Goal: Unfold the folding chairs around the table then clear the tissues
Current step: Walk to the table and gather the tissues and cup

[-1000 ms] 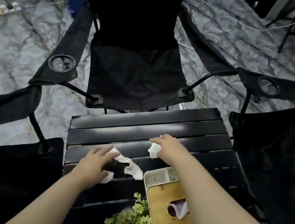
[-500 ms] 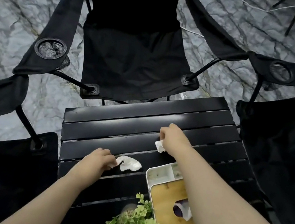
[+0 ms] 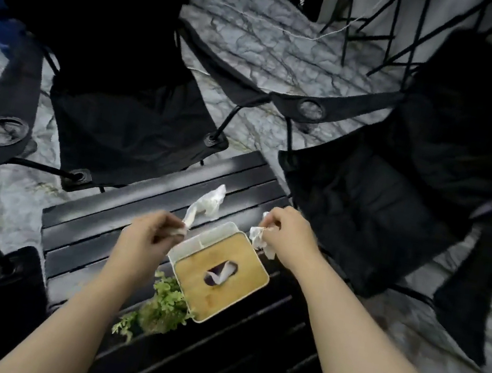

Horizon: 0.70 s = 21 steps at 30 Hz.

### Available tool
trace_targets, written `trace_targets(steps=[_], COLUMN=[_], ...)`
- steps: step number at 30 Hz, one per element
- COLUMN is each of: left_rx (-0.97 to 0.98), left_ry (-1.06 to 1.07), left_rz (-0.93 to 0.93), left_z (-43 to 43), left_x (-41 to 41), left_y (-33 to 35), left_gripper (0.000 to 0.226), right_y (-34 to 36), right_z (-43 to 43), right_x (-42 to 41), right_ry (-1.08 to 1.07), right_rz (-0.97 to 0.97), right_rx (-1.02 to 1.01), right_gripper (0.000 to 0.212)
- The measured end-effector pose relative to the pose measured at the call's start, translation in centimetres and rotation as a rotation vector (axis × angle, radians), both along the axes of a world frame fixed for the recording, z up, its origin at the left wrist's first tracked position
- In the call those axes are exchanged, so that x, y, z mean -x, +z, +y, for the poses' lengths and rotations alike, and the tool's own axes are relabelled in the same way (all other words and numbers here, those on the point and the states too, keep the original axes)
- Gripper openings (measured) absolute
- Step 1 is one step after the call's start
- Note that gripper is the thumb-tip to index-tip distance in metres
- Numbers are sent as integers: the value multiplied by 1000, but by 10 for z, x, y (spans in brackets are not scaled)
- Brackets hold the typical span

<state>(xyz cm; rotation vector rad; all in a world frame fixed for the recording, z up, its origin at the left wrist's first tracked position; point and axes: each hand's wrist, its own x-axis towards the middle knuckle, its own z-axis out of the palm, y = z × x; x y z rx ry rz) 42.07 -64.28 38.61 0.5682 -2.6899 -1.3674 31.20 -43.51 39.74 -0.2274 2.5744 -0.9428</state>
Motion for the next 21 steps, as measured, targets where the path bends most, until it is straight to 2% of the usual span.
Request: trace_targets(steps=[4, 7, 11, 15, 19, 21], left_rx=[13, 24, 1, -15, 22, 104], left_ry=[-133, -319, -524, -587, -663, -740], left_rz=[-43, -108, -298, -447, -596, -673], left_z=[86, 150, 222, 269, 307, 322], left_x=[-28, -59, -108, -136, -147, -145], left_y=[25, 22, -15, -66, -107, -123], left_gripper=[13, 16, 16, 27, 16, 11], right_y=[0, -25, -69, -111, -155, -169], right_z=[97, 164, 228, 263, 281, 288], right_x=[-73, -141, -224, -282, -322, -337], right_ry=[-248, -458, -707, -850, -940, -983], right_rz=[-96, -202, -377, -453, -491, -554], right_rx=[111, 167, 308, 329, 297, 351], right_gripper=[9, 8, 14, 17, 28, 21])
